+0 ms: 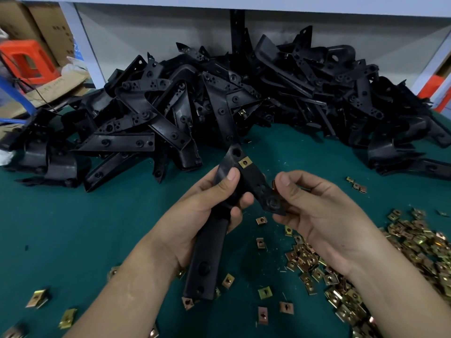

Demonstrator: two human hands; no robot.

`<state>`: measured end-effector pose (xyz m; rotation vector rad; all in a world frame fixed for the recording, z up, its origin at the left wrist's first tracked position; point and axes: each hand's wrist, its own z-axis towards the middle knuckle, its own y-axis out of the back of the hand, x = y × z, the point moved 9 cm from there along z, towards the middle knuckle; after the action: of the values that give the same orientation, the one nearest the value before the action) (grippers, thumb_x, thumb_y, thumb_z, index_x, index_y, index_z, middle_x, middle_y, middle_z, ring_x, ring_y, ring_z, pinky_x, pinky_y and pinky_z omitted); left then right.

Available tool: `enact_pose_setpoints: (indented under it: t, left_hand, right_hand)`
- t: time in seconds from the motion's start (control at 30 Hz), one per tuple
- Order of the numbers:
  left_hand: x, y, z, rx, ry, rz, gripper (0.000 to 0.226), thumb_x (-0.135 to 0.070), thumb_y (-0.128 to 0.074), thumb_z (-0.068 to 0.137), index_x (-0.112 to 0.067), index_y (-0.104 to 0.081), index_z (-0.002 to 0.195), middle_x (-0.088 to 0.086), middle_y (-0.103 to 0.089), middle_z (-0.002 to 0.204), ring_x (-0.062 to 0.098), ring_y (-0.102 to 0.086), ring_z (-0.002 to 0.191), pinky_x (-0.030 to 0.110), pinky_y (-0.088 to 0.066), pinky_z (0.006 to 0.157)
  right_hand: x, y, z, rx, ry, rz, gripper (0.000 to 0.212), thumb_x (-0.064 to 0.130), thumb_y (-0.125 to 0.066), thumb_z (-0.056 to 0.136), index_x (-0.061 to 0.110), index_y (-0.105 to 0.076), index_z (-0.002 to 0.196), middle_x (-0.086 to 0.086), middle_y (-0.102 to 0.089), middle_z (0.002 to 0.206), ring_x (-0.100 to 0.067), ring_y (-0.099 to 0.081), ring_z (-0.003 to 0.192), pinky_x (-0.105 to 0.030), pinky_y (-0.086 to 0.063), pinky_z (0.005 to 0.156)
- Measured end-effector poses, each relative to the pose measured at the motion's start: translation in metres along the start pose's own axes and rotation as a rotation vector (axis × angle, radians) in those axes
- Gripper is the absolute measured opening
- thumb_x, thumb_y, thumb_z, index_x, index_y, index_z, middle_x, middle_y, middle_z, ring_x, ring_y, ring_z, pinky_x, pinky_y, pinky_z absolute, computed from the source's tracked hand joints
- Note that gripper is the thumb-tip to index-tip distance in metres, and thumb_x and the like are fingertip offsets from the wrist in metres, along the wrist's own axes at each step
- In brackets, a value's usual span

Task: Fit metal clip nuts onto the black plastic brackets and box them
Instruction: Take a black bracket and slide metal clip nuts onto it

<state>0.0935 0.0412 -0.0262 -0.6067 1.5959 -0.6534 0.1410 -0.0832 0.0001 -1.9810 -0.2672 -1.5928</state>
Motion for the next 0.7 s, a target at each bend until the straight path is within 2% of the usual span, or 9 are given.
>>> enact_pose_setpoints:
  t: [0.23,0.53,0.7]
  left_hand:
    - [0.0007,-0.0028,0.0003,0.021,-0.012,0.084,0.018,-0.024,-0.073,0.084,-0.021,-0.073,0.102,0.002,-0.068,0.095,0.010,-0.064,0.071,0.016,-0.051,0.053]
    - [-0.0020,-0.0030,0.0004,0.022,-0.032,0.123,0.013,-0.022,-0.071,0.086,-0.020,-0.070,0.099,0.002,-0.063,0.095,0.009,-0.059,0.067,0.015,-0.046,0.048]
    - [-0.0017,-0.0035,0.0005,0.030,-0.035,0.119,0.010,-0.022,-0.071,0.086,-0.022,-0.073,0.096,0.000,-0.067,0.094,0.008,-0.060,0.067,0.014,-0.047,0.048]
  right_hand:
    - [-0.0015,-0.0031,-0.0006,0.028,-0.031,-0.090,0.019,0.036,-0.078,0.067,0.018,-0.071,0.067,-0.004,-0.070,0.073,-0.011,-0.063,0.061,-0.019,-0.052,0.051]
    - [-0.0020,-0.0029,-0.0002,0.025,-0.023,-0.047,0.019,0.035,-0.076,0.070,0.017,-0.070,0.067,-0.004,-0.069,0.073,-0.010,-0.063,0.060,-0.020,-0.052,0.052]
    - [-0.0012,-0.0033,-0.0009,0.041,-0.028,-0.065,0.020,0.033,-0.078,0.068,0.016,-0.068,0.068,-0.006,-0.069,0.073,-0.011,-0.063,0.060,-0.021,-0.053,0.053]
